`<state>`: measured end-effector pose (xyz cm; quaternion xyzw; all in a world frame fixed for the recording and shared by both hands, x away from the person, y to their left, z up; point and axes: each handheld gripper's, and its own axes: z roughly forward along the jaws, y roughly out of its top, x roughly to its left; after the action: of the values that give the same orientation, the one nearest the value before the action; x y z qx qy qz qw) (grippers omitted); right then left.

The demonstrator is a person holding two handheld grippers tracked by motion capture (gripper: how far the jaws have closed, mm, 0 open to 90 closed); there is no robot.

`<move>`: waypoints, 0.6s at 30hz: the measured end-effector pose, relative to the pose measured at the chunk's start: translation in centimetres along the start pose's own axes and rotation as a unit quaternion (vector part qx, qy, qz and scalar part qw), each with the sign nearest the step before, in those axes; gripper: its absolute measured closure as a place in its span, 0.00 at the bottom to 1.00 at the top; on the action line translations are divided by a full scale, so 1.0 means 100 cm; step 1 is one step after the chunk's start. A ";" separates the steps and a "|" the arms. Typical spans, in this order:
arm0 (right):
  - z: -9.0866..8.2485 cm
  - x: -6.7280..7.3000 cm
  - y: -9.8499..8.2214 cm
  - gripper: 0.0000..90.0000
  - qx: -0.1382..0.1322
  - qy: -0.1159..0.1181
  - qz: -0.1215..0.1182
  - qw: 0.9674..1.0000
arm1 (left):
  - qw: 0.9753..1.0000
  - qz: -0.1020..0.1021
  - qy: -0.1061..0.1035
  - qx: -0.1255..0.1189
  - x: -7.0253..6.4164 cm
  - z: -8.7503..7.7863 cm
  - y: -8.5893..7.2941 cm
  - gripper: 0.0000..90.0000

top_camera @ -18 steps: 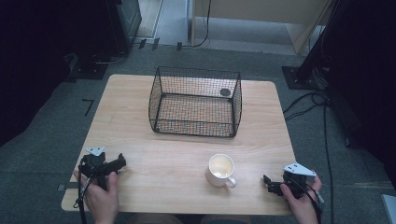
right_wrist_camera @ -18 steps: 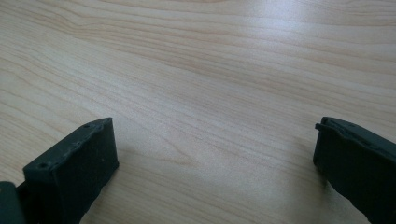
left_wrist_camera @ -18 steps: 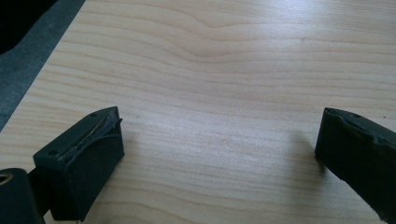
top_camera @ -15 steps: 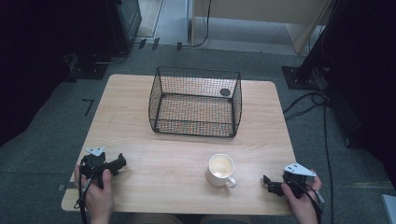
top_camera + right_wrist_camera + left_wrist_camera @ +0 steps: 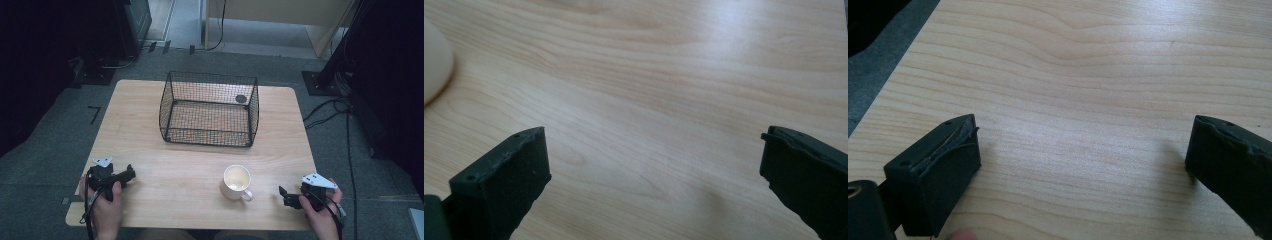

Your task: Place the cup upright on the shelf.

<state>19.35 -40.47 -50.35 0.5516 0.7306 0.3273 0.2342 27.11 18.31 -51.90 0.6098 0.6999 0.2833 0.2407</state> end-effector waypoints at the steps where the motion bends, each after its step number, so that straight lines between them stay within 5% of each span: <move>1: -0.001 0.001 0.002 0.00 -0.003 0.003 -0.001 1.000 | 1.000 0.000 0.000 0.000 0.000 0.000 0.000 0.01; 18: -0.020 0.036 0.021 0.00 -0.024 0.041 -0.038 0.998 | 1.000 0.000 0.000 0.000 0.000 0.000 0.000 0.01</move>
<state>18.25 -37.07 -47.40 0.5039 0.7517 0.3580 0.2298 27.11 18.32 -51.90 0.6101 0.6997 0.2835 0.2406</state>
